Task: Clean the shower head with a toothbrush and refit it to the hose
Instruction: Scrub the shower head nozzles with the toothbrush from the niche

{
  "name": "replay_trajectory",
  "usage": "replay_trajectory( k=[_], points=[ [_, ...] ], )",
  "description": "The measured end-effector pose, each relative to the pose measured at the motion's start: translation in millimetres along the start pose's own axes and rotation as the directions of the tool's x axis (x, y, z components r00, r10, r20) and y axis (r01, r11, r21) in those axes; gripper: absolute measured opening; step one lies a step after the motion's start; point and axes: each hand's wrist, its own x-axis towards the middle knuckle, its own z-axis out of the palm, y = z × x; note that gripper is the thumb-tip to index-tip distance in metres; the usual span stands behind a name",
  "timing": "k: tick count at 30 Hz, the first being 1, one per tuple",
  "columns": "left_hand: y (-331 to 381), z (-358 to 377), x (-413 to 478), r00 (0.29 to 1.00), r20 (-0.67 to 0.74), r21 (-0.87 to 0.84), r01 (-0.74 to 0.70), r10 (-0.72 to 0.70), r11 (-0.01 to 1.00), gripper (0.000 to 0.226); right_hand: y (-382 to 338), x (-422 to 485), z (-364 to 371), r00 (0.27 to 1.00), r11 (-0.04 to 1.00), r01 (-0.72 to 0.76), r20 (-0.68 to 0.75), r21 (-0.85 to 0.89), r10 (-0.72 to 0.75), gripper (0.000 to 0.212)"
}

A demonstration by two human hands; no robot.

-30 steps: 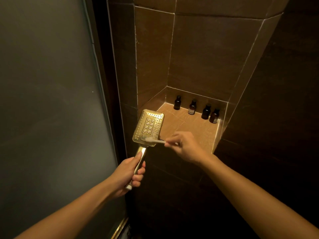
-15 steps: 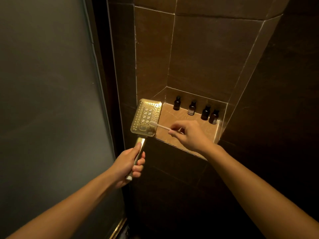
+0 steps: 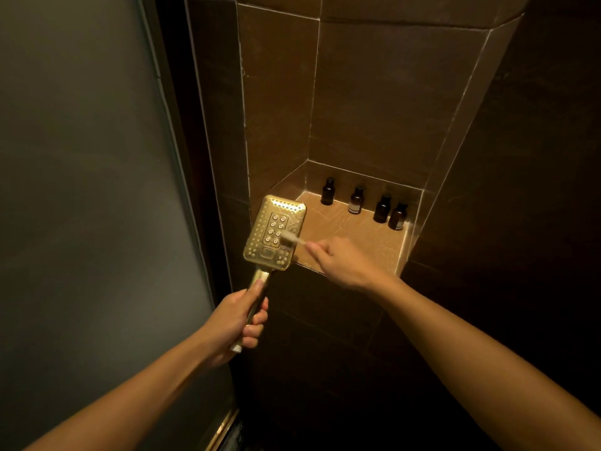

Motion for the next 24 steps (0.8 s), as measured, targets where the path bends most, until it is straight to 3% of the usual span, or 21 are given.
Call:
replay_trajectory(
  k=[3,8,13,17,19,22,24],
  points=[
    [-1.5,-3.3,-3.0,1.0,-0.01,0.01,0.0,0.0,1.0,0.049,6.3,-6.1,14.4,0.993,0.994,0.039,0.112,-0.107,-0.027,0.043],
    [-9.8,-3.0,-11.1,0.998,0.037,0.049,0.045,-0.047,0.998,0.05,10.0,14.3,-20.7,0.989,1.0,-0.008,-0.148,0.005,0.009,0.047],
    [-7.0,-0.1,-8.7,1.0,-0.023,0.017,0.017,-0.017,1.0,0.048,13.0,-3.5,17.6,0.995,0.999,0.021,0.094,-0.047,-0.016,0.044],
    [-6.2,-4.0,-10.5,0.999,-0.026,0.017,0.029,-0.028,0.999,0.045,11.1,6.1,-0.5,0.998,0.996,-0.037,-0.047,0.085,0.041,0.045],
    [-3.5,-4.7,-9.0,0.999,-0.039,0.009,0.016,-0.015,1.0,0.045,10.5,11.3,-11.7,0.995,0.986,-0.09,0.043,0.14,0.085,0.042],
    [1.3,-4.9,-5.5,0.999,-0.048,0.006,-0.002,0.002,1.0,0.045,10.8,11.6,-16.7,0.942,0.913,-0.213,0.32,0.347,0.098,0.026],
    [2.1,-6.6,-4.6,0.999,-0.045,-0.002,-0.007,0.006,1.0,0.045,11.8,10.0,-18.6,0.925,0.895,-0.208,0.377,0.394,0.049,0.023]
  ],
)
